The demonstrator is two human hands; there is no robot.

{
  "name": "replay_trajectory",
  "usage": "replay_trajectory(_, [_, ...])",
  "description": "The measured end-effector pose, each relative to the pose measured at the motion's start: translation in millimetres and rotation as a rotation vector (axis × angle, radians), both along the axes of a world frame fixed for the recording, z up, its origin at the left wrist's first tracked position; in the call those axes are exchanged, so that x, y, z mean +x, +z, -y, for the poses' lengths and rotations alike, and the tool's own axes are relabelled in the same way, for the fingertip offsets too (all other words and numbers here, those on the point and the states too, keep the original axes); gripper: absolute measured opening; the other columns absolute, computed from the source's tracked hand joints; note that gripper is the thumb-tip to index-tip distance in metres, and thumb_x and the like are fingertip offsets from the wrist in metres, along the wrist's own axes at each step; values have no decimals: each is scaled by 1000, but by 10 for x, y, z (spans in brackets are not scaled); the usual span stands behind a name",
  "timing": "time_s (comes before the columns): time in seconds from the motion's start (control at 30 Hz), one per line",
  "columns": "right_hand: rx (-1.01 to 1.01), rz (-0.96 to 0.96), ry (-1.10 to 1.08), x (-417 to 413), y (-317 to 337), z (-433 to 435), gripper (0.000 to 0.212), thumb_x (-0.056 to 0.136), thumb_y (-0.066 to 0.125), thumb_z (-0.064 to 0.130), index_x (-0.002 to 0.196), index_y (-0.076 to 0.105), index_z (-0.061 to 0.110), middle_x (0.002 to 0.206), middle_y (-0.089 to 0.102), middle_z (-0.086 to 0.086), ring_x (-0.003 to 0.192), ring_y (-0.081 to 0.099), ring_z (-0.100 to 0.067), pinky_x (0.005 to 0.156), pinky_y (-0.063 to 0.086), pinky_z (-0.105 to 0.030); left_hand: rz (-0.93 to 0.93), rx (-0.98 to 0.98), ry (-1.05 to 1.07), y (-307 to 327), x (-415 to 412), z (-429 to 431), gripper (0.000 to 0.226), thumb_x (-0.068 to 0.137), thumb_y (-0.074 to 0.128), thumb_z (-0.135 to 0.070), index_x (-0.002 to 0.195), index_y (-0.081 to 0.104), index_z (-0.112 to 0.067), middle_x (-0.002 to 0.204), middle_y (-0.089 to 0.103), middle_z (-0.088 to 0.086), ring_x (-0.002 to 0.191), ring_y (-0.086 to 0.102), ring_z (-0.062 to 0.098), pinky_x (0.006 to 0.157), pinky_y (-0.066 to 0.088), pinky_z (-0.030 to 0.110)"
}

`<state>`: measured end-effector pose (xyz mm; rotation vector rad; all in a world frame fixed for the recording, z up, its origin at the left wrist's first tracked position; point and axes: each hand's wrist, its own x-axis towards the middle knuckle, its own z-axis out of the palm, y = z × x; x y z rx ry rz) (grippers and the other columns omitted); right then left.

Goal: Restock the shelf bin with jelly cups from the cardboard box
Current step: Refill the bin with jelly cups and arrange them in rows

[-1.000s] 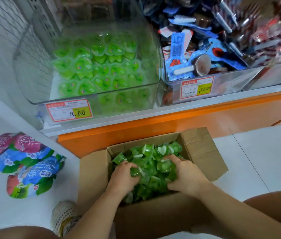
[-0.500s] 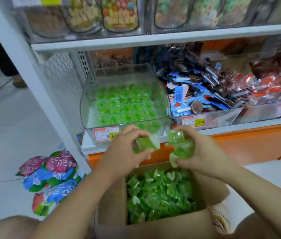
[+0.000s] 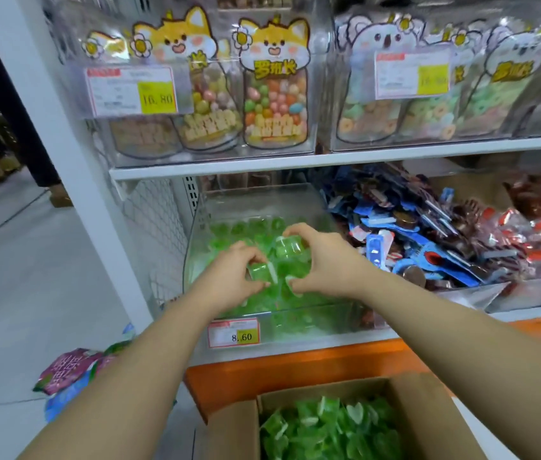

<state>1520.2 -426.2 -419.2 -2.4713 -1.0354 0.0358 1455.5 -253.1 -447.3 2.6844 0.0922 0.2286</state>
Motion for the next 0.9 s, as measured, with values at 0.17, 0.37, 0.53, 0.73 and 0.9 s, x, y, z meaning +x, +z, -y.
replay_trajectory(0.17, [-198, -89, 81, 136, -159, -82, 76, 69, 77, 27, 134, 38, 27, 77, 50, 3, 74, 48, -18, 62, 34, -25, -269, 71, -78, -150, 65, -86, 41, 79, 73, -24, 117, 60, -14, 115, 54, 2, 88, 45, 9, 72, 32, 15])
replay_trajectory(0.37, [-262, -250, 89, 287, -246, -178, 74, 71, 77, 23, 134, 37, 27, 107, 50, -1, 88, 50, -18, 78, 44, -26, -469, 93, -70, -172, 128, -209, 37, 81, 70, -38, 113, 63, -21, 108, 58, -8, 88, 48, 6, 73, 37, 17])
replay_trajectory(0.53, [-326, -258, 49, 336, -295, -232, 61, 75, 75, 33, 126, 42, 23, 100, 49, 0, 92, 50, -20, 78, 42, -27, -474, 159, -32, -182, 200, -244, 36, 84, 57, -55, 106, 70, -29, 112, 65, -6, 104, 58, 15, 90, 48, 34])
replay_trajectory(0.73, [-325, -113, -9, 325, -371, -226, 48, 85, 64, 36, 126, 44, 20, 109, 60, -8, 108, 54, -27, 85, 42, -32, -549, 114, -73, -258, 191, -121, 51, 98, 37, -45, 144, 37, -23, 153, 32, 0, 139, 32, 20, 112, 29, 31])
replay_trajectory(0.9, [-132, -119, -101, 318, -384, -223, 47, 93, 54, 37, 132, 42, 12, 110, 62, -15, 102, 58, -30, 82, 44, -32, -592, 154, -45, -266, 229, -121, 52, 97, 35, -49, 140, 43, -22, 149, 40, 2, 135, 38, 23, 109, 34, 38])
